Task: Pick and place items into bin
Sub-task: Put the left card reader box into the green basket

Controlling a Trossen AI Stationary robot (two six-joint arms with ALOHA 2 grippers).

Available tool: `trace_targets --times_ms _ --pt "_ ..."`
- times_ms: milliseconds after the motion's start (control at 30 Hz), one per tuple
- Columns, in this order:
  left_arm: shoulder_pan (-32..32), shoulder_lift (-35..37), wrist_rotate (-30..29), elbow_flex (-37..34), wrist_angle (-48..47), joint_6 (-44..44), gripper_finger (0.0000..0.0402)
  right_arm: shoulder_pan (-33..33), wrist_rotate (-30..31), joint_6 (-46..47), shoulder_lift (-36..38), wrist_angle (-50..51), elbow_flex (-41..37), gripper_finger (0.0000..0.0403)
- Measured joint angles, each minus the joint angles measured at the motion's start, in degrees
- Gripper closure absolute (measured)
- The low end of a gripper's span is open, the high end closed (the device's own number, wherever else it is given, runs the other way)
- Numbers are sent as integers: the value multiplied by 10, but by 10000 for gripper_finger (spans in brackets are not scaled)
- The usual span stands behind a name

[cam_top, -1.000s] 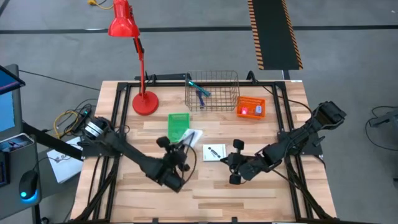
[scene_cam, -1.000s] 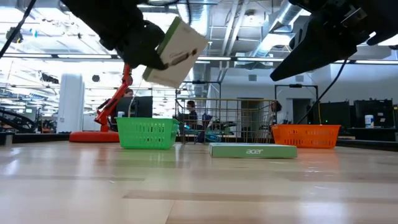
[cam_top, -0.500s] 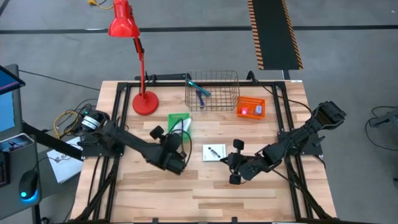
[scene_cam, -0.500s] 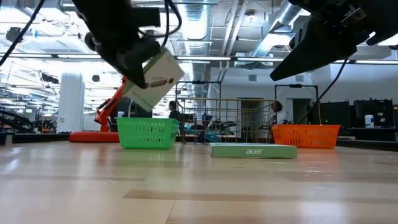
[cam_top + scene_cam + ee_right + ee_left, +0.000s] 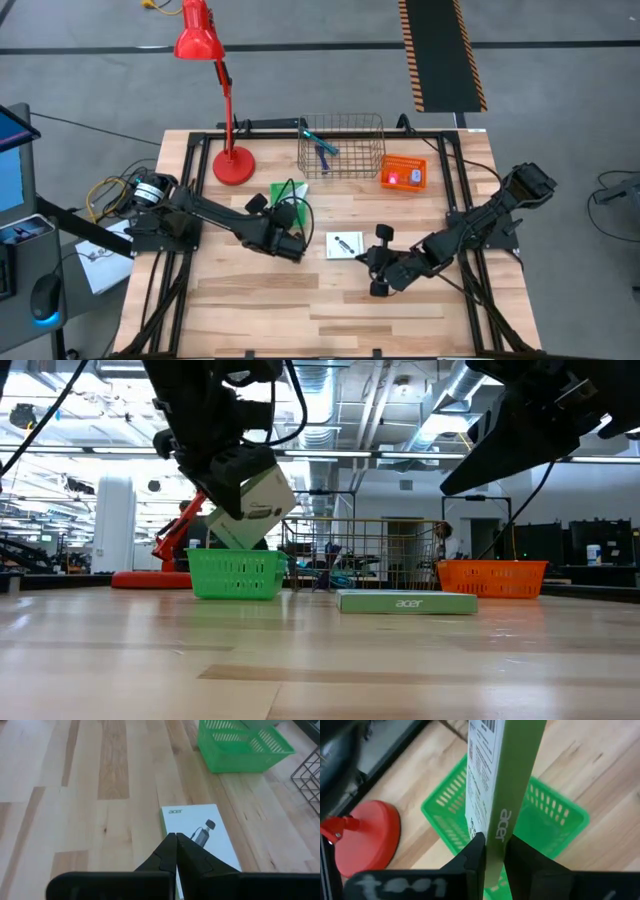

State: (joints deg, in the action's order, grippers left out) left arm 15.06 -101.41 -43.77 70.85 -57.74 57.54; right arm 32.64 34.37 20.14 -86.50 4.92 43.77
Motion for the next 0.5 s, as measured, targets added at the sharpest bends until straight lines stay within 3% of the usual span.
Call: trace_targets --times_ms 233,500 --pt "0 0 -34 0 3 -1 326 0 0 5 0 9 0 403" --pt "1 0 -45 0 7 -2 313 0 0 5 0 9 0 403"
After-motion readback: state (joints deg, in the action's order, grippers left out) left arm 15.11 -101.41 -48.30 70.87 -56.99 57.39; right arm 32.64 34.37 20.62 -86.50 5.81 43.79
